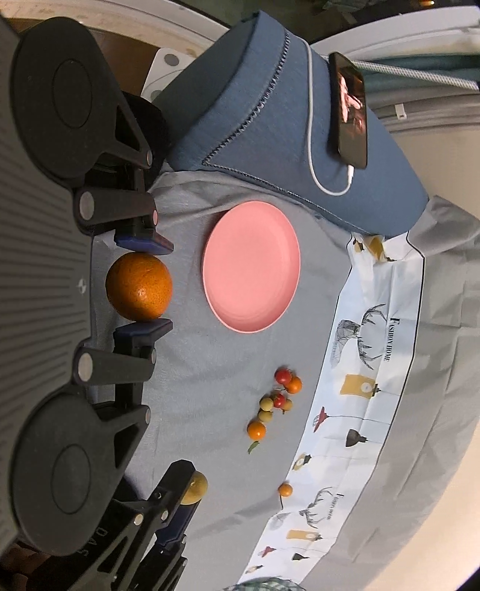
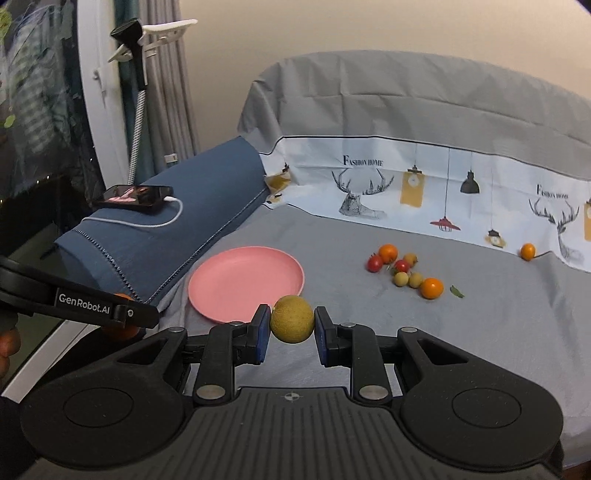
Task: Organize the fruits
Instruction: 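Carry both fruits to the pink plate and open both grippers over it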
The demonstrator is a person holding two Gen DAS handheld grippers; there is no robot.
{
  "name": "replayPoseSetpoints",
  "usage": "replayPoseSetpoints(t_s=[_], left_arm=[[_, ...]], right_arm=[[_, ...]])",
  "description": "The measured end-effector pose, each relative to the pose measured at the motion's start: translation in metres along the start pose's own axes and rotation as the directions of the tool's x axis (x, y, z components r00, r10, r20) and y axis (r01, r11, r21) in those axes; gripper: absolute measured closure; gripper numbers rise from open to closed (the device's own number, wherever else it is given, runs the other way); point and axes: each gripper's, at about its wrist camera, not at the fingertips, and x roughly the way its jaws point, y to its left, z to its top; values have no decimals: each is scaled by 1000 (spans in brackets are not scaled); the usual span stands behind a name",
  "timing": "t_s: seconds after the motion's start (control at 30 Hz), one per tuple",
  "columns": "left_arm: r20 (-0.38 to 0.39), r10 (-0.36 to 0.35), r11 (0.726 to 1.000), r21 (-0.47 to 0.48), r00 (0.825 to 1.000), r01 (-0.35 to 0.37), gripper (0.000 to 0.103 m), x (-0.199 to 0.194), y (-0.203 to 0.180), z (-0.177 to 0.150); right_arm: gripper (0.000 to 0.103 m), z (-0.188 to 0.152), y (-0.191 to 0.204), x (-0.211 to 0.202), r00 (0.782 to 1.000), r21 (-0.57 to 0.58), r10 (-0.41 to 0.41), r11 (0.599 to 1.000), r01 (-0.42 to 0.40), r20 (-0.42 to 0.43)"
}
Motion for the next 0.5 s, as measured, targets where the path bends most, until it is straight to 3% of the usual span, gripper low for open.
replayPoseSetpoints(t_s=[0.5], left_arm=[[23, -32, 999, -34, 999, 32, 61, -4, 11, -3]], right_arm=[[77, 2, 12, 1, 1000, -50, -13, 999, 12, -19]])
